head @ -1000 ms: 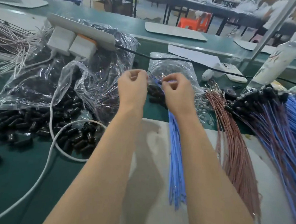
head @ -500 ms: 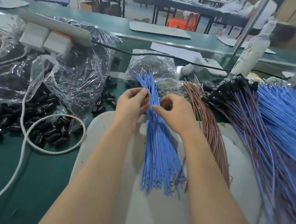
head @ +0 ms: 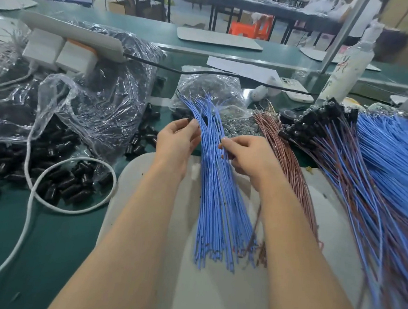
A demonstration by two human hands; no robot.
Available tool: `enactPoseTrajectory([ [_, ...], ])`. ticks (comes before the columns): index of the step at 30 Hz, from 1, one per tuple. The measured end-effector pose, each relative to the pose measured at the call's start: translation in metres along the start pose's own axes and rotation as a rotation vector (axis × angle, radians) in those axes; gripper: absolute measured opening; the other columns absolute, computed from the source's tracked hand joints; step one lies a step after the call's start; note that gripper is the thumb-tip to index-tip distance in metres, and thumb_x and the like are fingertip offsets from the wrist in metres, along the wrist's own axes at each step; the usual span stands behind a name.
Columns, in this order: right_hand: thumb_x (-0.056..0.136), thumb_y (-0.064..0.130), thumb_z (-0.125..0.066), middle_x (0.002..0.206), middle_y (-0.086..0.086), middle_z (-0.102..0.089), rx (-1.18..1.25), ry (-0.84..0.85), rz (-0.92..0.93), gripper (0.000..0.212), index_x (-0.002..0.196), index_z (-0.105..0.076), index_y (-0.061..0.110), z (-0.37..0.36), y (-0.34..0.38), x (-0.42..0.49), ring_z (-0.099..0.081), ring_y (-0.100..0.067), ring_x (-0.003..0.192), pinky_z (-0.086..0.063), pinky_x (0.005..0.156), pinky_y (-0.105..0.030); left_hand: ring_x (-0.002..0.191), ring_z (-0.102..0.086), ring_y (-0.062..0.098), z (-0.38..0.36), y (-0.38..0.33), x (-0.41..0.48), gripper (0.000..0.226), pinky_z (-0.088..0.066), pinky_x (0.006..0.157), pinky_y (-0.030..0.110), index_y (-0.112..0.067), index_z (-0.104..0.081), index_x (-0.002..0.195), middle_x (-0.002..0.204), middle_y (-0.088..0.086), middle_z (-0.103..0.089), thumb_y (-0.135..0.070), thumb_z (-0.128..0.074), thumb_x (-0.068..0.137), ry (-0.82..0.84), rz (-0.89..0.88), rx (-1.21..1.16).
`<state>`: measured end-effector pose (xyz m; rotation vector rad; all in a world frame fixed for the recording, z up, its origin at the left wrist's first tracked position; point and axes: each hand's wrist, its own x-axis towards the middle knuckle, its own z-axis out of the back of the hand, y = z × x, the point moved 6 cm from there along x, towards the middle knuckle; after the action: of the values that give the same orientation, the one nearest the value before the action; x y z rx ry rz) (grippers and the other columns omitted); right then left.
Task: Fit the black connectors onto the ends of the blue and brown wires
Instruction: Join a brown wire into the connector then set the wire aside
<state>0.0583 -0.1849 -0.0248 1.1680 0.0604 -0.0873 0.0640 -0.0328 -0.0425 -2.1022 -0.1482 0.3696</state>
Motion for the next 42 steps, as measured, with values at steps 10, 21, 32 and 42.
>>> enactPoseTrajectory([
  [10, 0.093, 0.016, -0.06, 0.058, -0.004, -0.059, 0.042, 0.017, -0.002, 0.018, 0.075, -0.059, 0.013, -0.001, -0.004, 0.0, -0.051, -0.004, 0.037, -0.04, 0.039, -0.016, 0.075, -0.062, 0.008, -0.007, 0.002, 0.0, 0.003, -0.053, 0.067, 0.019, -0.012, -0.058, 0.093, 0.084, 0.002, -0.066, -0.01, -0.058, 0.093, 0.073, -0.036, 0.063],
  [21, 0.095, 0.007, -0.053, 0.064, 0.001, -0.065, 0.809, -0.112, 0.201, 0.007, 0.09, -0.054, 0.013, 0.02, 0.023, -0.011, -0.049, -0.006, 0.042, -0.041, 0.04, -0.016, 0.082, -0.064, 0.011, -0.023, -0.002, -0.014, 0.005, -0.054, 0.079, 0.024, -0.014, -0.059, 0.092, 0.089, -0.002, -0.071, -0.011, -0.055, 0.094, 0.31, 0.017, 0.05],
  [32, 0.096, 0.015, -0.053, 0.073, 0.001, -0.063, 0.606, -0.221, 0.201, 0.016, 0.082, -0.06, 0.015, 0.028, 0.011, -0.002, -0.051, -0.007, 0.054, -0.042, 0.049, -0.018, 0.067, -0.06, 0.003, -0.039, 0.007, -0.027, 0.012, -0.051, 0.073, 0.015, -0.005, -0.062, 0.094, 0.087, 0.003, -0.07, -0.002, -0.05, 0.095, 0.636, -0.002, 0.268],
  [42, 0.1, 0.015, -0.045, 0.073, -0.004, -0.064, 0.537, -0.502, 0.321, 0.016, 0.088, -0.055, 0.014, 0.042, 0.014, -0.014, -0.062, -0.011, 0.057, -0.054, 0.058, -0.023, 0.089, -0.064, 0.016, -0.018, -0.013, -0.014, 0.015, -0.052, 0.089, 0.03, -0.018, -0.063, 0.098, 0.093, -0.005, -0.067, -0.006, -0.062, 0.089, 0.176, -0.466, 0.679],
])
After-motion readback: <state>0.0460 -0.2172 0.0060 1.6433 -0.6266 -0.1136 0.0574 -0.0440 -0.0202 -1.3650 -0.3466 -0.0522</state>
